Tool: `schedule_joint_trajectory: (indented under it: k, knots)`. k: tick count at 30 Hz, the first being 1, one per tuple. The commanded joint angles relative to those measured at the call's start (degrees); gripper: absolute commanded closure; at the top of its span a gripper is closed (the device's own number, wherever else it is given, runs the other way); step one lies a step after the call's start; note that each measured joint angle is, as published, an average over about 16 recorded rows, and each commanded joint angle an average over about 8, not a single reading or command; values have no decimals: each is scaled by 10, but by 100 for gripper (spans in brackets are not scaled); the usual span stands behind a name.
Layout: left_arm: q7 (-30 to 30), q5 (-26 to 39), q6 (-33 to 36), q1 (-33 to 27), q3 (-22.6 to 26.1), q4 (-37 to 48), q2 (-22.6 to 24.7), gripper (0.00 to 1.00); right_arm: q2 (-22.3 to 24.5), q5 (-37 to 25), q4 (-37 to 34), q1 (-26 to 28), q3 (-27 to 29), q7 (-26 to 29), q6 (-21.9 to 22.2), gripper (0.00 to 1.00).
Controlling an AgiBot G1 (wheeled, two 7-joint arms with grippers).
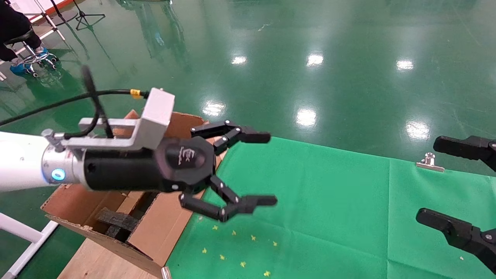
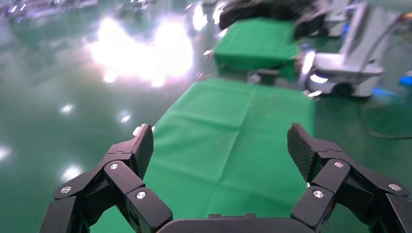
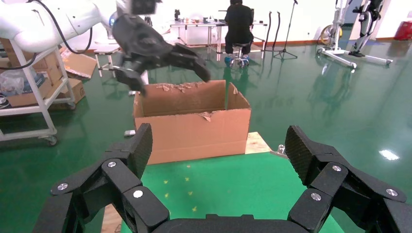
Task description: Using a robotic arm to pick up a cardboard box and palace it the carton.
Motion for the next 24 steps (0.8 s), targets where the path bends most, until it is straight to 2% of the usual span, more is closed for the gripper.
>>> schedule_joint_trajectory:
  k: [1,11,24]
  knots:
    - [9,-21,6,13,-8,-14,2,0,0,0,0,0,0,0,0,0]
    - [28,-71,20,42,-26,-48,8,0,0,0,0,0,0,0,0,0]
    - [25,-60,17,36,-22,-41,7,0,0,0,0,0,0,0,0,0]
